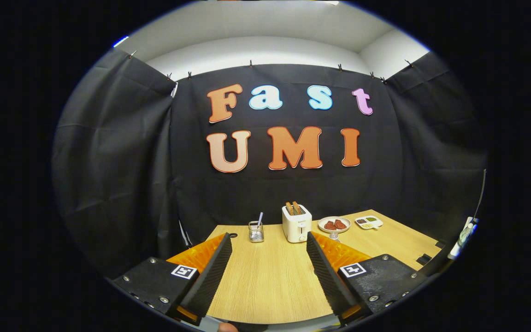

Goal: Take the bottle from table, then pour the juice into the cup, finally place the bottle on the coaster

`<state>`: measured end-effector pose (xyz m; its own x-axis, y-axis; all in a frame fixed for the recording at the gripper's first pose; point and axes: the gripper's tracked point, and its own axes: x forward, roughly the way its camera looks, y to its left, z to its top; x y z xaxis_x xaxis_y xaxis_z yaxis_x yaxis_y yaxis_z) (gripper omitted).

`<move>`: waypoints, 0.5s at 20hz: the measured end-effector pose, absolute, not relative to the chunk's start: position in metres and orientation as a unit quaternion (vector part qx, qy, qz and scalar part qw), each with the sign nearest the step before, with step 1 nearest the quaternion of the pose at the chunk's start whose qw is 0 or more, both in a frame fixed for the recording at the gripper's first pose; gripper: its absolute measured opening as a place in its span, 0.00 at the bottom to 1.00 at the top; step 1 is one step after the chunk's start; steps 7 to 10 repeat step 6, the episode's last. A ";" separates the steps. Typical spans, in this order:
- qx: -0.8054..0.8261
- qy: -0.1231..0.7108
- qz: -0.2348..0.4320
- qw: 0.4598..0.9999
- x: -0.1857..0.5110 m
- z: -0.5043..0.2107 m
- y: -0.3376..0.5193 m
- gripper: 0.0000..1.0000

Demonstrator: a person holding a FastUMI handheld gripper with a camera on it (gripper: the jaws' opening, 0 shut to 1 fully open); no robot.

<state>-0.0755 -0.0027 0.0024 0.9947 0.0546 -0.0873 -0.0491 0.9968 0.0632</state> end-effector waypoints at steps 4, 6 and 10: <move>0.019 0.043 0.030 0.998 -0.077 0.002 0.008 0.97; 0.023 0.040 0.035 0.998 -0.078 0.003 0.014 0.97; 0.023 0.040 0.035 0.998 -0.078 0.003 0.014 0.97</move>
